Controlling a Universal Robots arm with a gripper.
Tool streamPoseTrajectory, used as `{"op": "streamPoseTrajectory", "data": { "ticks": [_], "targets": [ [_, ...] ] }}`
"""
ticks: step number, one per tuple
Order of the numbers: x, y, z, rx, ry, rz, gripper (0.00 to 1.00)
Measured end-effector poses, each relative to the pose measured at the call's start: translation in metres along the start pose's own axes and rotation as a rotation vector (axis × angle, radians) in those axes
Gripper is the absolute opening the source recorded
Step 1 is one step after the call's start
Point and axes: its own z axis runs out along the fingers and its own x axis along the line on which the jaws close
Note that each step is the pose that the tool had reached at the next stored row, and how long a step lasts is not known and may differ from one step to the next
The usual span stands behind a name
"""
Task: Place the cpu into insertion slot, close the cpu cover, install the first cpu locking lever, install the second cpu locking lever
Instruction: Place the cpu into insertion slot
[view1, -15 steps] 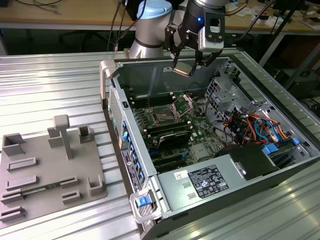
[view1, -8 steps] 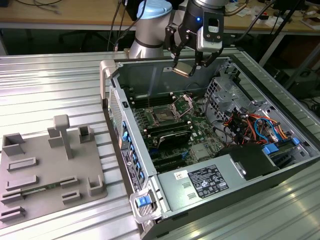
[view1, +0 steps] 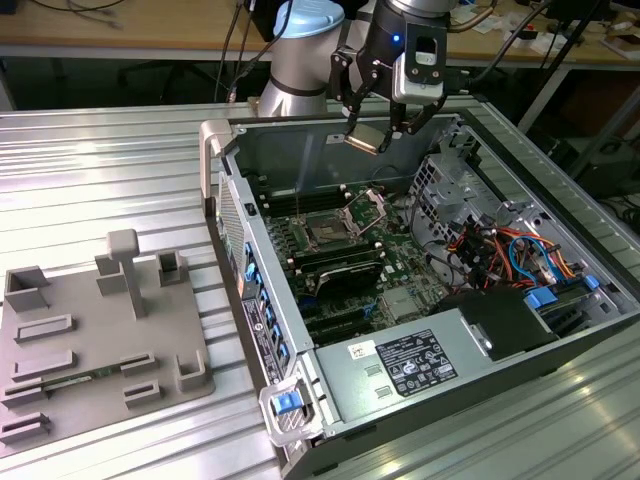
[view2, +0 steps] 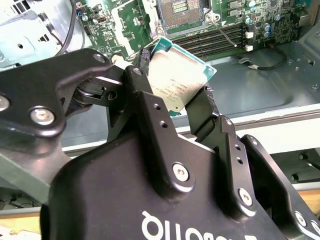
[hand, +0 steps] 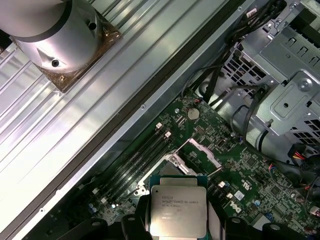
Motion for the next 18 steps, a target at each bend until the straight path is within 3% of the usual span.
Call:
{"op": "streamPoseTrajectory", "data": {
  "ticks": [9, 13, 18],
  "targets": [
    [0.0000, 0.0000, 0.0000, 0.0000, -0.0001, 0.001, 0.55],
    [0.0000, 0.0000, 0.0000, -0.0008, -0.0042, 0.046, 0.55],
    [0.0000, 0.0000, 0.0000, -0.0013, -0.0065, 0.071, 0.55]
  ]
}}
